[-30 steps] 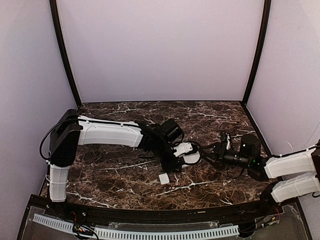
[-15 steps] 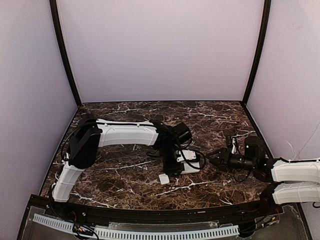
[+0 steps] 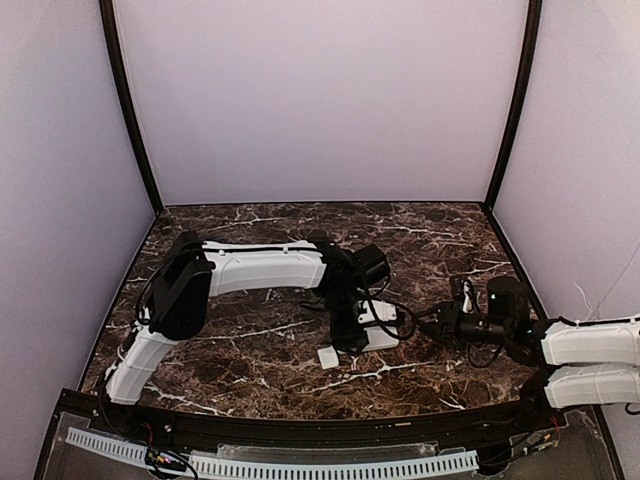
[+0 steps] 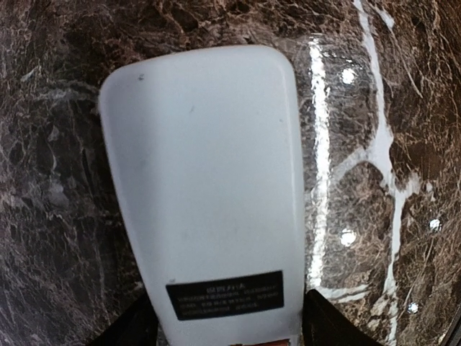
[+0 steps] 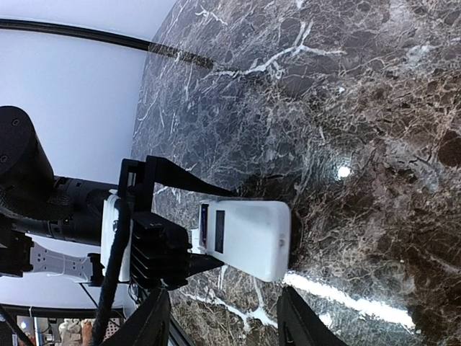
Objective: Load the batteries into the remote control
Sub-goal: Place the remote control at the center of the board, then pick up the battery cover from the center of the board.
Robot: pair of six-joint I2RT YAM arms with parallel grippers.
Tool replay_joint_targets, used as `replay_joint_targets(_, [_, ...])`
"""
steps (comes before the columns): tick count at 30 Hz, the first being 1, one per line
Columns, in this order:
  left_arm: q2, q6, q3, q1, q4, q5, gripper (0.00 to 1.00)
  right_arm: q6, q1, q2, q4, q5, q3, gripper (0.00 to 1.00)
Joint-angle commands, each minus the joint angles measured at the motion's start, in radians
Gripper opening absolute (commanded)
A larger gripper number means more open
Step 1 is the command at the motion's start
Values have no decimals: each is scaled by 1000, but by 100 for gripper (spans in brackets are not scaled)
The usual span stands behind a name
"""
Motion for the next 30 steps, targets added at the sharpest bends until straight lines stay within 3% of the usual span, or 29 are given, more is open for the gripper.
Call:
replay_joint_targets(1, [24, 3, 17, 0, -48, -19, 69, -22, -10, 11, 14, -7, -15, 49])
replay_joint_targets(8, [-92, -74, -29, 4, 10, -66, 73, -81, -11, 98, 43, -14, 18, 48])
replay_joint_targets(13, [-338, -200, -283, 22, 228, -143, 73, -132, -10, 227, 83, -47, 69, 48])
replay_joint_targets(20, [-664, -540, -721, 29, 582, -204, 71, -210, -11, 343, 96, -80, 150, 50])
replay_joint_targets(24, [-733, -747, -887, 8, 651, -231, 66, -226, -11, 407, 116, -116, 176, 48])
replay_joint_targets(30, [-706, -934, -930, -98, 693, -303, 63, -211, -7, 466, 168, -156, 180, 45])
